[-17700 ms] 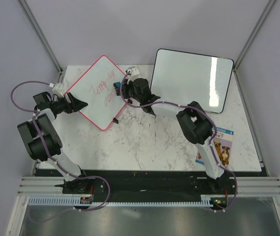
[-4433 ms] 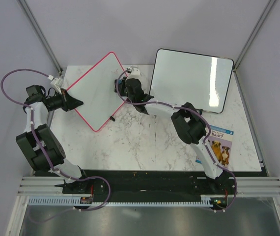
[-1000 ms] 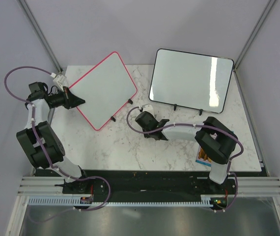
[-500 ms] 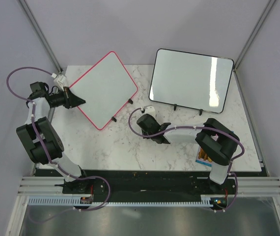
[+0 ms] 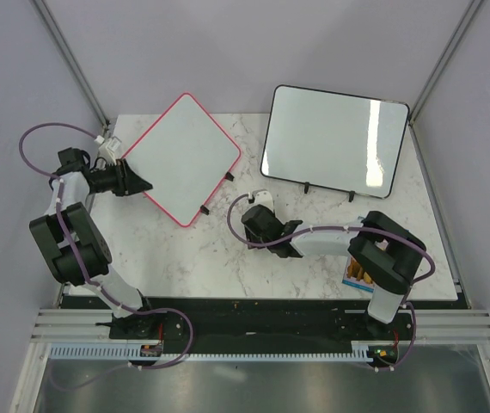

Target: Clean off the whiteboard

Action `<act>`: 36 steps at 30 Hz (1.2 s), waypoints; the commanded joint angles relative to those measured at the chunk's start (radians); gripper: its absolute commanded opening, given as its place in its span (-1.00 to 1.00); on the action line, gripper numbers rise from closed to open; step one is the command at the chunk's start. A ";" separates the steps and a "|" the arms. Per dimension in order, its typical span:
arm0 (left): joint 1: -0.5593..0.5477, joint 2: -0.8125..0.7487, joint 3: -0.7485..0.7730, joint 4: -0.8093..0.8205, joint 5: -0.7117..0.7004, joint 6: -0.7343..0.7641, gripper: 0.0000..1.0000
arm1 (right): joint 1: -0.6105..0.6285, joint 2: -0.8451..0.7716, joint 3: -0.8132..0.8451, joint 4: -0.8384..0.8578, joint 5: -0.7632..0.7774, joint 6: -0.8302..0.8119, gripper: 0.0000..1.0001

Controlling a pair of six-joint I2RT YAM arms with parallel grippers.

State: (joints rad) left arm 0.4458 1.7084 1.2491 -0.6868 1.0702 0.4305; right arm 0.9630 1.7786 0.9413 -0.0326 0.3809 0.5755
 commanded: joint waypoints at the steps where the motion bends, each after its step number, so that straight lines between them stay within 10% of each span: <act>1: -0.001 0.007 -0.020 -0.025 -0.035 0.080 -0.22 | 0.017 -0.013 -0.062 -0.127 -0.059 0.032 0.12; 19: 0.128 -0.046 -0.076 -0.025 -0.056 0.208 0.33 | 0.022 -0.096 -0.099 -0.090 -0.040 0.018 0.52; 28: 0.180 -0.231 -0.158 -0.105 -0.082 0.330 0.85 | 0.026 -0.162 -0.128 -0.050 -0.022 0.023 0.75; 36: 0.212 -0.444 -0.209 -0.192 -0.107 0.349 0.92 | 0.026 -0.321 -0.185 -0.013 0.074 -0.008 0.96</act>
State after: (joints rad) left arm 0.6445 1.3556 1.0588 -0.8116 0.9691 0.7200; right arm 0.9848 1.5681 0.7731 -0.0681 0.3748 0.5823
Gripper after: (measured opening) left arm 0.955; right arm 0.980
